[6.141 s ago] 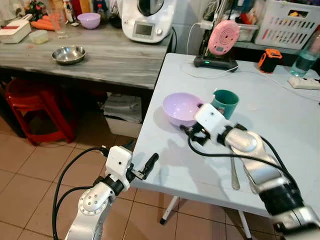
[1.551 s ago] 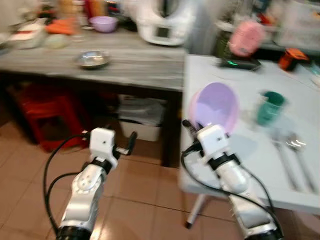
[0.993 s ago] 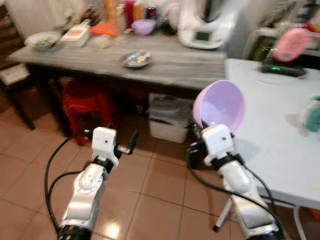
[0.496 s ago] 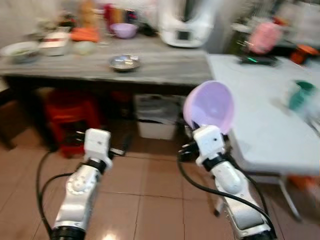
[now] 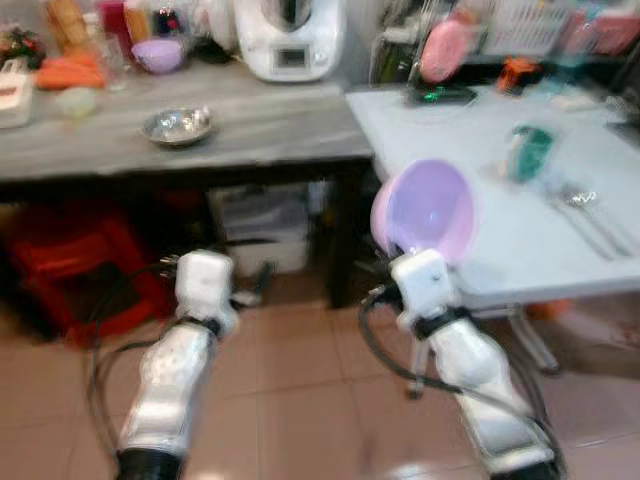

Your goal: Setting the table

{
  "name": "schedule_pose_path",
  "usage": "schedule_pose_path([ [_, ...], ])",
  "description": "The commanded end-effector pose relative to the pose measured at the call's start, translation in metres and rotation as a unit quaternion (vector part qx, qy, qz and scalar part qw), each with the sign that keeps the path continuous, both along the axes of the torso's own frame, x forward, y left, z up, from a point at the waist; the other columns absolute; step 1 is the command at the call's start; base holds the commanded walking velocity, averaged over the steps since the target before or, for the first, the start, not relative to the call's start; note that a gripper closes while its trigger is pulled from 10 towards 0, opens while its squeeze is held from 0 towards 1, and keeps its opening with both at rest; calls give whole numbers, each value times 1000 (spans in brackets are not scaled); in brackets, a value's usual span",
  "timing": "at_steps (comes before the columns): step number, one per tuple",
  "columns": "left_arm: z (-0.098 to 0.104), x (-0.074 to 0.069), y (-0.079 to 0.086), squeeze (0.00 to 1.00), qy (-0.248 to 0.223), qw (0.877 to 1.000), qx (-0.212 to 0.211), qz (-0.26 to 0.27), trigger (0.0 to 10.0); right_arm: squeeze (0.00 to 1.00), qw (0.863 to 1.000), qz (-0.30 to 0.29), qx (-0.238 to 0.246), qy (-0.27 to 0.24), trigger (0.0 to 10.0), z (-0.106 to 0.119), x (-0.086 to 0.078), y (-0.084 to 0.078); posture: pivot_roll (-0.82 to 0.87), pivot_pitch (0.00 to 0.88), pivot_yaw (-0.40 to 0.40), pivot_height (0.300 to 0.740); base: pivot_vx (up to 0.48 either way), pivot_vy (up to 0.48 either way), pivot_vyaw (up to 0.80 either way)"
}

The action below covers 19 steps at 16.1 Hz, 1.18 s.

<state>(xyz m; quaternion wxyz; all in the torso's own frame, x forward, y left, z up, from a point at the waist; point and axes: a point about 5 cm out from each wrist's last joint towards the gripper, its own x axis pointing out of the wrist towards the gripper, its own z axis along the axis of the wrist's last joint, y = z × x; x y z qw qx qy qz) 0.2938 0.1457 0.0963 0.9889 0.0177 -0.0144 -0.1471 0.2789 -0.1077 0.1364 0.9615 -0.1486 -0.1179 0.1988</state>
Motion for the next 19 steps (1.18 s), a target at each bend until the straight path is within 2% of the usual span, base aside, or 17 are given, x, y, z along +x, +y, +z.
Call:
schedule_pose_path([
  [1, 0, 0, 9, 0, -2, 1000, 10, 14, 10000, 0, 1000, 8, 6, -18, 10000, 8, 0, 5, 22, 0, 4, 740, 0, 371, 0],
  [8, 1, 3, 7, 0, -5, 1000, 8, 19, 10000, 0, 1000, 18, 8, -23, 10000, 10, 0, 6, 19, 0, -1, 740, 0, 370, 621],
  [10, 1, 3, 7, 0, -6, 1000, 8, 22, 10000, 0, 999, 18, 7, -25, 10000, 11, 1, 5, 20, 0, -5, 740, 0, 368, 0],
  [12, 2, 3, 8, 0, -14, 999, 17, 33, 10000, 0, 1000, 15, 5, -26, 10000, 11, 2, 4, 20, 0, -6, 740, 0, 0, 0],
  [17, 2, -1, 4, 0, -15, 1000, -4, 3, 10000, 0, 1000, 1, 11, -21, 10000, 10, 3, 0, 17, 0, -9, 740, 0, 0, 0],
  [19, 2, -1, 2, 0, -18, 1000, -7, -2, 10000, 0, 1000, 1, 13, -22, 10000, 10, 3, -1, 14, 0, -9, 740, 249, 0, -719],
])
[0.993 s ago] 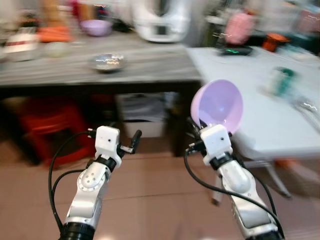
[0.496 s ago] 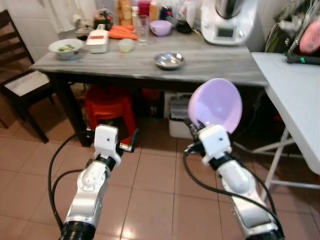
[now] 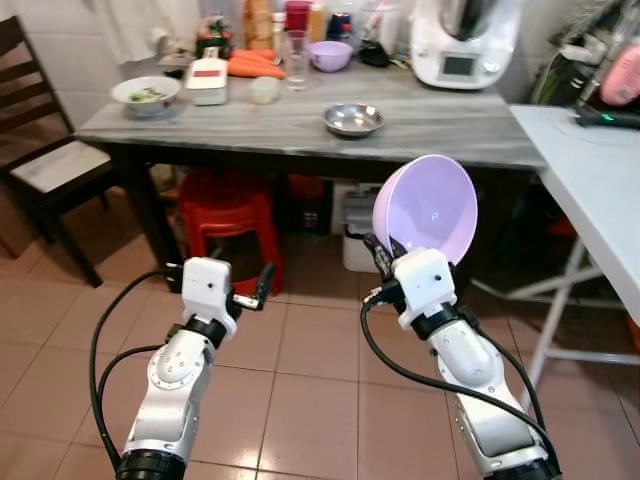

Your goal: Setting the table

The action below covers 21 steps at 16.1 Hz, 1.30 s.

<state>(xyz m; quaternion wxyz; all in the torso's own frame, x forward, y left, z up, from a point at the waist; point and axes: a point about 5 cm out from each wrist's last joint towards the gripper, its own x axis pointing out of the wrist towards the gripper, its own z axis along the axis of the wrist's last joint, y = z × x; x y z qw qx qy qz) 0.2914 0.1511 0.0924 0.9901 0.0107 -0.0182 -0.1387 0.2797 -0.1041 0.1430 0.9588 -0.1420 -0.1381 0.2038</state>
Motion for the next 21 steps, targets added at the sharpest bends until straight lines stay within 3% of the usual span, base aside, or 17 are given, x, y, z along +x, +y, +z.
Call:
schedule_pose_path([
  [1, 6, 1, -3, 0, -15, 1000, 0, -11, 10000, 0, 1000, -7, 4, -4, 10000, 4, 3, -4, 14, 0, -9, 740, 0, 0, -731],
  [10, 6, 1, -7, 0, -15, 1000, -4, -22, 10000, 0, 1000, -4, 1, -7, 10000, 4, 2, -3, 10, 0, -8, 740, 322, 0, -81],
  [21, 6, 1, -10, 0, -14, 999, -7, -33, 10000, 0, 1000, 5, -7, -12, 10000, 5, 2, 0, 13, 0, -7, 740, 480, 0, 51],
])
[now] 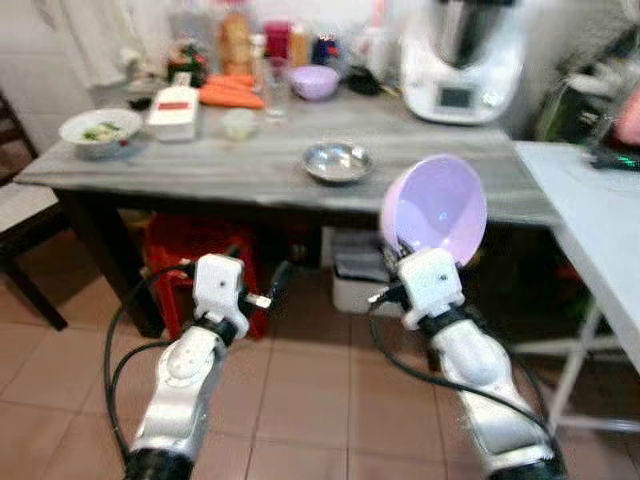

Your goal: Setting the table

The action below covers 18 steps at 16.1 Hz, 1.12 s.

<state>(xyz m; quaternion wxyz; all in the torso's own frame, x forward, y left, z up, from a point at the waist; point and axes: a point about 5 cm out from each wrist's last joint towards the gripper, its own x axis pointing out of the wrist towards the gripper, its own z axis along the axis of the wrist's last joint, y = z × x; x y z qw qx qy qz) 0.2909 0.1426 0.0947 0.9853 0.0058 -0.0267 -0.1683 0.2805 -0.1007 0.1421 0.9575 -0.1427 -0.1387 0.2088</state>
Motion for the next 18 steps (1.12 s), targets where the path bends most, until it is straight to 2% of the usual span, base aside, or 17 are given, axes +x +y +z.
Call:
schedule_pose_path([
  [1, 4, 2, -2, 0, -7, 1000, -2, -3, 10000, 0, 1000, 0, -6, -12, 10000, 6, 1, -3, 13, 0, -7, 740, 480, 0, 581],
  [4, 4, 2, -3, 0, -7, 1000, -2, -5, 10000, 0, 1000, 0, -4, -12, 10000, 6, 1, -4, 13, 0, -7, 740, 480, 0, 531],
  [9, 3, 1, -5, 0, -5, 1000, -3, -8, 10000, 0, 1000, -2, -1, -10, 10000, 4, 1, -4, 13, 0, -6, 740, 480, 0, 0],
  [14, 3, 1, -7, 0, -4, 1000, -3, -10, 10000, 0, 1000, -2, -3, -12, 10000, 5, 1, -4, 11, 0, -5, 740, 480, 0, 564],
  [18, 3, 1, -8, 0, -3, 1000, -3, -11, 10000, 0, 1000, -2, -3, -13, 10000, 6, 1, -5, 8, 0, -5, 740, 480, 0, 0],
])
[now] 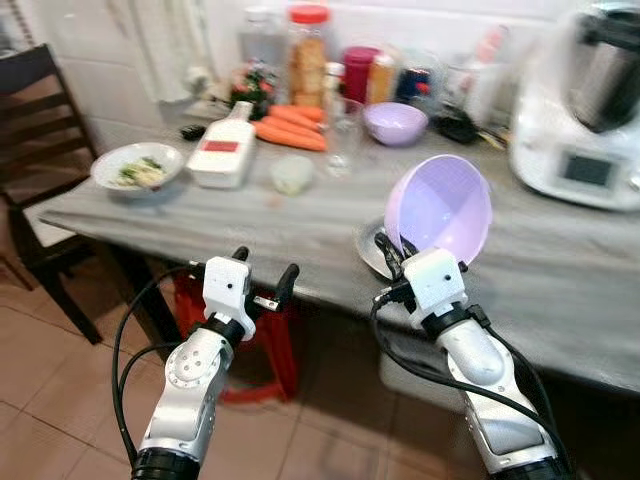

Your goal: Setting the table

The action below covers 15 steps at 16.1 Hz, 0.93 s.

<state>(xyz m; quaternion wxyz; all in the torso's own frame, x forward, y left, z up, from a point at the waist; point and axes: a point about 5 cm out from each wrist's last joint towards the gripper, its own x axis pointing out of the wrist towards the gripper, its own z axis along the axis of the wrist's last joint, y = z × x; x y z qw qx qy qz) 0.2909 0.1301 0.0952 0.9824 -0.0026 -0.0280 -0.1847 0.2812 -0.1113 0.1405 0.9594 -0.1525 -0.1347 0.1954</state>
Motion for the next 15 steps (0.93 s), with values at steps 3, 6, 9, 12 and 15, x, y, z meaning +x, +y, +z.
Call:
schedule_pose_path([
  [3, 2, 1, 3, 0, -4, 1000, 5, 7, 10000, 0, 1000, 14, 4, -13, 10000, 7, 0, 5, 6, 0, -8, 740, 480, 0, 0],
  [6, 3, -1, 5, 0, -7, 1000, -8, 15, 10000, 0, 1000, 16, 1, -12, 10000, 7, 0, 4, 4, 0, -17, 740, 320, 0, 0],
  [9, 4, -5, 10, 0, -13, 1000, 6, 25, 10000, 0, 999, 33, -7, -10, 10000, 7, -1, 5, 2, 0, -22, 740, 0, 0, 0],
  [12, 0, -19, 16, 0, -13, 1000, 28, 6, 10000, 0, 999, 41, -20, -4, 10000, 5, -1, 4, 2, 0, -27, 740, 0, 0, 0],
  [15, -6, -42, 21, 0, -4, 998, 52, -37, 10000, 0, 998, 39, -41, 5, 10000, 3, 2, -2, 7, 0, -35, 740, 0, 0, 0],
])
